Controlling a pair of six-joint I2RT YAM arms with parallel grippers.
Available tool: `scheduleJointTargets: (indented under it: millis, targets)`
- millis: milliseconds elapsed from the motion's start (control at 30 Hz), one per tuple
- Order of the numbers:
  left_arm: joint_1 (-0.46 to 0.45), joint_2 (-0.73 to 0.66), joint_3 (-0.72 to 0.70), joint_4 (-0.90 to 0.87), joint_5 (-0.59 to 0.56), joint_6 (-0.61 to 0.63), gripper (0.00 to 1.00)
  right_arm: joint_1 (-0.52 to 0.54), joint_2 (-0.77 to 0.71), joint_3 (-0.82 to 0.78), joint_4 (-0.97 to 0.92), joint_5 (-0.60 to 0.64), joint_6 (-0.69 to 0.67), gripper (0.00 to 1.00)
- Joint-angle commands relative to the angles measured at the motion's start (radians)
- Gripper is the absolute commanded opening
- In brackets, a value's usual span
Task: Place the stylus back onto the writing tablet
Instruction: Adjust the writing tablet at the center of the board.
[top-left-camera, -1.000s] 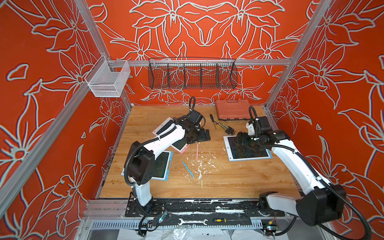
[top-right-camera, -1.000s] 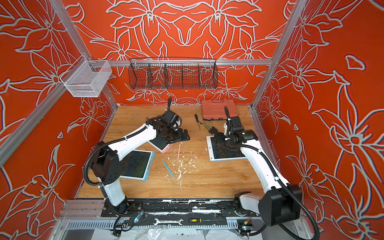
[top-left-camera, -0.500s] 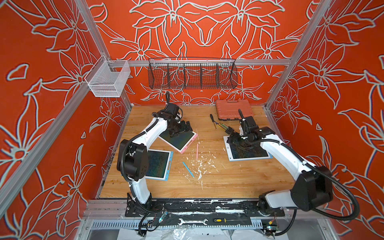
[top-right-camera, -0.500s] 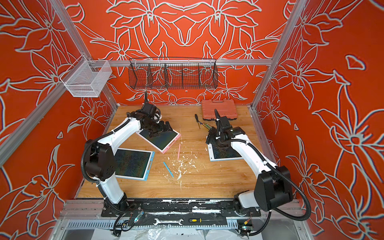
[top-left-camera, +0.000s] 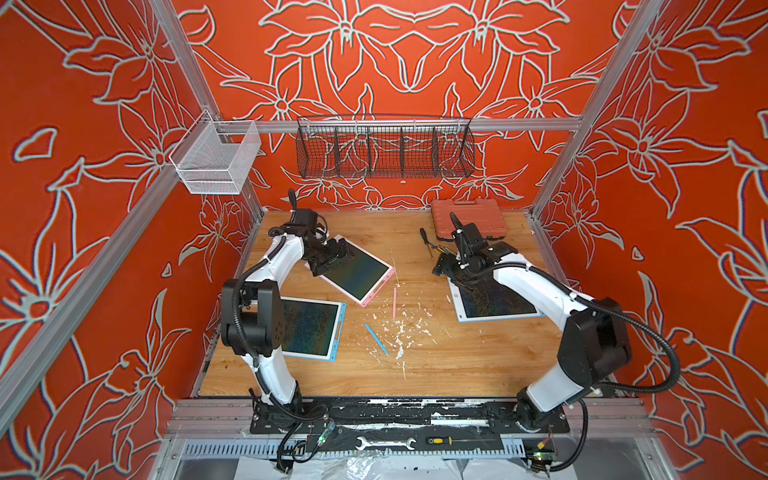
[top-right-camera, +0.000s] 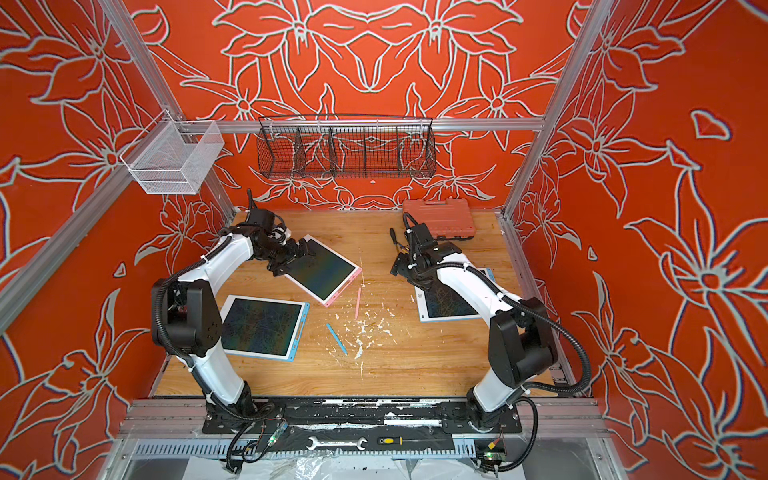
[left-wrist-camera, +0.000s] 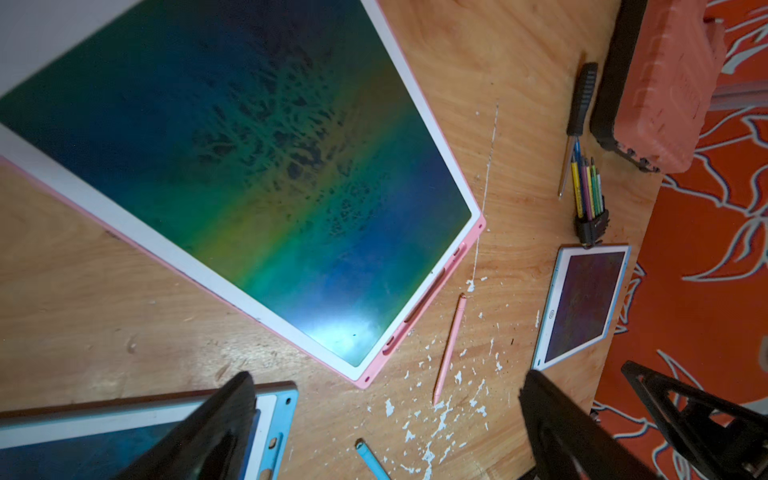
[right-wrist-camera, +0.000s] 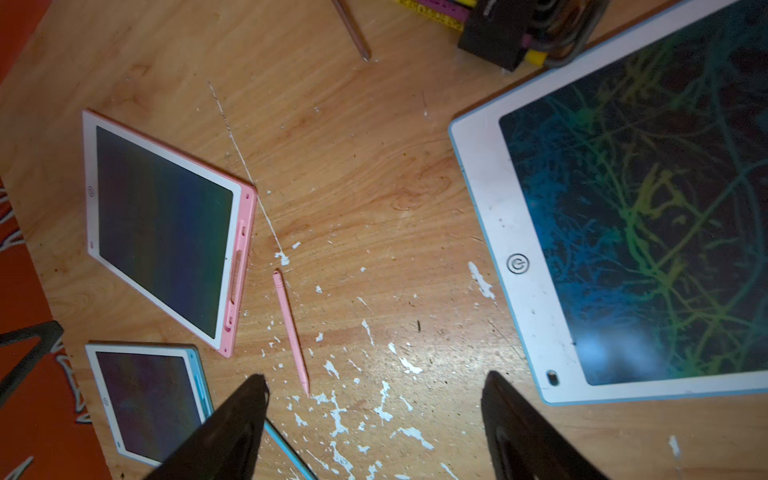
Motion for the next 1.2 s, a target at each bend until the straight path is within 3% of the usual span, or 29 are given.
scheduleJointTargets:
  millis: [0, 500, 1167]
  targets:
    - [0.038, -0.003, -0.002, 0.034, 0.040, -0.007, 0.97, 0.005, 0.046, 0.048, 0.048, -0.011, 0.048, 0.83]
    - [0.182, 0.168, 0.158, 0.031, 0.037, -0.021, 0.97, 0.024, 0.321, 0.299, 0.079, -0.139, -0.009, 0.82]
    - [0.235, 0.422, 0.385, 0.050, -0.001, -0.097, 0.97, 0.042, 0.441, 0.331, 0.139, -0.214, -0.032, 0.82]
